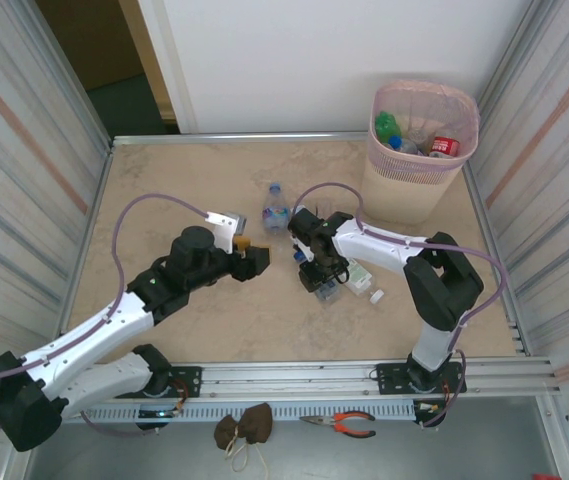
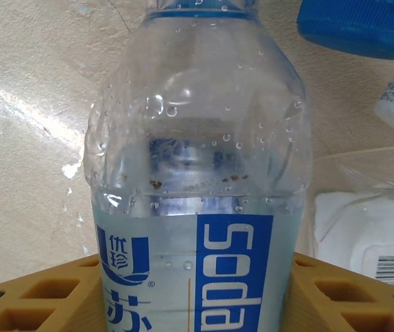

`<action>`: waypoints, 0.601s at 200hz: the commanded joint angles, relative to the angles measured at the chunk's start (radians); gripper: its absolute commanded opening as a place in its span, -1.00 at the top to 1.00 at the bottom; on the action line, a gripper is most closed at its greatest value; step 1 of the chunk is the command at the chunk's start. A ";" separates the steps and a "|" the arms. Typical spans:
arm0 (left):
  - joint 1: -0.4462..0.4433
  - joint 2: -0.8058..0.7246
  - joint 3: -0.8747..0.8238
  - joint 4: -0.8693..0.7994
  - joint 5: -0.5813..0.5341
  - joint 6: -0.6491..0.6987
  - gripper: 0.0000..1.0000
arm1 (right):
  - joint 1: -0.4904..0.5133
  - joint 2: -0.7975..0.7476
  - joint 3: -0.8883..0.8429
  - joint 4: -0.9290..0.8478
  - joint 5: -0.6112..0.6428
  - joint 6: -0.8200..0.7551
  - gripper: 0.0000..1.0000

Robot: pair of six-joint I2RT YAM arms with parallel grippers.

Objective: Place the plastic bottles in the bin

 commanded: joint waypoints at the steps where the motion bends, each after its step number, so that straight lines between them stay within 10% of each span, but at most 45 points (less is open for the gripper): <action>1: 0.010 -0.027 -0.008 0.015 -0.013 -0.016 -0.34 | 0.000 -0.057 0.019 -0.033 -0.005 0.016 -0.08; 120: 0.019 -0.055 -0.014 -0.002 -0.021 -0.019 -0.34 | -0.063 -0.297 0.238 -0.153 -0.031 -0.014 -0.05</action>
